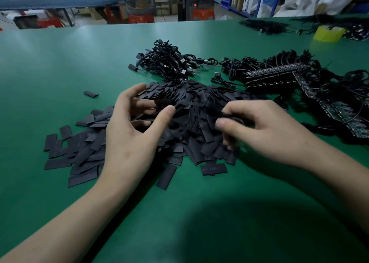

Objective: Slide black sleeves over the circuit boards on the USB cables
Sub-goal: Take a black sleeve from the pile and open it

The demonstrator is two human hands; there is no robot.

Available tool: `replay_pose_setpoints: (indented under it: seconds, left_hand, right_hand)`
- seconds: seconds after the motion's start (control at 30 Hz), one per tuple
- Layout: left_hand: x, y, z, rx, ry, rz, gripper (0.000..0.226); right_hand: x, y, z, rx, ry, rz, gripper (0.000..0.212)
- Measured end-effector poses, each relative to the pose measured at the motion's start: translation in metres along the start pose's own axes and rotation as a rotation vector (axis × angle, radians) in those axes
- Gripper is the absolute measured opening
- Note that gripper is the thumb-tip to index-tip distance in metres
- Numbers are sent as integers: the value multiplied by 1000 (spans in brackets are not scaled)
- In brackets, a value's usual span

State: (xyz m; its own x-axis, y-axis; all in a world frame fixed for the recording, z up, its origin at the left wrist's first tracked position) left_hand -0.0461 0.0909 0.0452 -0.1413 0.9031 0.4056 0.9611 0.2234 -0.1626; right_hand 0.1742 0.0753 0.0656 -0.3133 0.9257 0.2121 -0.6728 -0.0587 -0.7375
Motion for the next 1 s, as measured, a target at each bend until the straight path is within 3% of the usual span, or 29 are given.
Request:
replay_pose_setpoints:
  seconds: [0.1,0.3,0.37,0.47,0.57,0.77,0.87,1.0]
  left_hand:
    - [0,0,-4,109,57,14,64]
    - [-7,26,-18,363,228,159,54]
    - [-9,30,-20,401,255,198,51]
    - [-11,31,-19,420,271,226,49]
    - [-12,33,-19,426,279,245,49]
    - [-12,36,-19,437,273,270,48]
    - [-13,38,-19,456,282,284,47]
    - [-13,42,-19,501,302,306,44]
  right_hand:
    - [17,-21,-5,74,51,-86,26]
    - [118,-57,5,-153,37,-282,31]
    - [167,-51,8,-204,53,-276,34]
    - [231,-33,6,-313,109,-229,22]
    - [258,-13,23,-441,57,-179,24]
    - [254,17,10,-658,69,-62,45]
    - [229,3,23,-666,-49,-166,52]
    - [171,-45,1,-560,-45,-309,39]
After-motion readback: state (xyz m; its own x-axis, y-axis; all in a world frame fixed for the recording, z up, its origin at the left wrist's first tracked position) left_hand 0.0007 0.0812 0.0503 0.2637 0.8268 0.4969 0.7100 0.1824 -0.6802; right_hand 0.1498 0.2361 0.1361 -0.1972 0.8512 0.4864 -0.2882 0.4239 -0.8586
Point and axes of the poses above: each hand's wrist, its own x-axis towards the middle knuckle, its own y-axis out of the palm, z = x × y, the point moved 10 cm from there along x, towards the middle knuckle, and after that the axes turned 1 degree about -y, right-handed, at the moved point
